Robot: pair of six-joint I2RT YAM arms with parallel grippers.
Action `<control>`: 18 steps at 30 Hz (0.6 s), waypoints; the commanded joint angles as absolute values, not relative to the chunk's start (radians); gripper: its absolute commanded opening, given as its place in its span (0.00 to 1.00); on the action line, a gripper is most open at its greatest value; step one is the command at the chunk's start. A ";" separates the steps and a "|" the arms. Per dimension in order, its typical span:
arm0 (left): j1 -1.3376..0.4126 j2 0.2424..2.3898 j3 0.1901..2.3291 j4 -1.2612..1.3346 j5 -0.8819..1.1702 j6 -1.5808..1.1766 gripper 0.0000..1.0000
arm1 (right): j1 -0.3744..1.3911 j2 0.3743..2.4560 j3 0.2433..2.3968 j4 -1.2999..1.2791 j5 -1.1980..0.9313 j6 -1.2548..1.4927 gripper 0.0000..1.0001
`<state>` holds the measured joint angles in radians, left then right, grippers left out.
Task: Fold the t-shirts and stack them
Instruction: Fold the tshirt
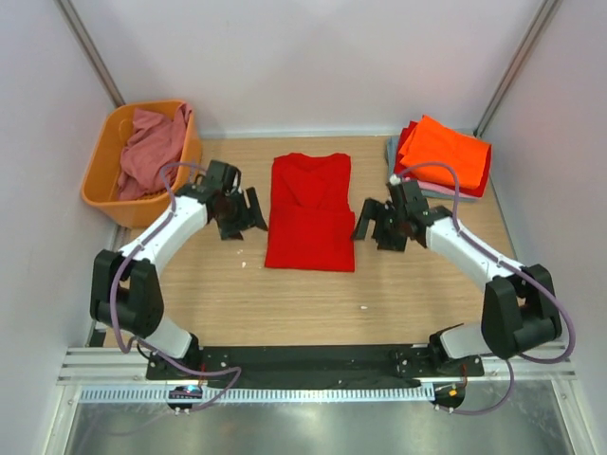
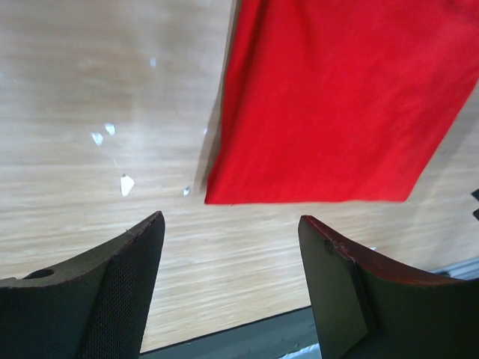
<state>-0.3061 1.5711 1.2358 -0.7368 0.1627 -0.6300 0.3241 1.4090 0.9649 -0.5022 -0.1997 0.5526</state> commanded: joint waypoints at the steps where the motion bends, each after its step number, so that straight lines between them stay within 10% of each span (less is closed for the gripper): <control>1: -0.322 1.505 1.066 -0.480 0.264 -0.705 0.73 | 0.328 1.301 0.803 -0.292 -0.328 0.666 0.89; 18: -0.365 1.503 0.764 -0.207 0.271 -0.821 0.67 | 0.354 1.399 0.572 -0.061 -0.368 0.785 0.63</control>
<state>-0.3588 1.4872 0.7658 -0.2878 0.2546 -0.8032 0.3389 1.3804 0.5842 -0.1501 -0.3553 0.7559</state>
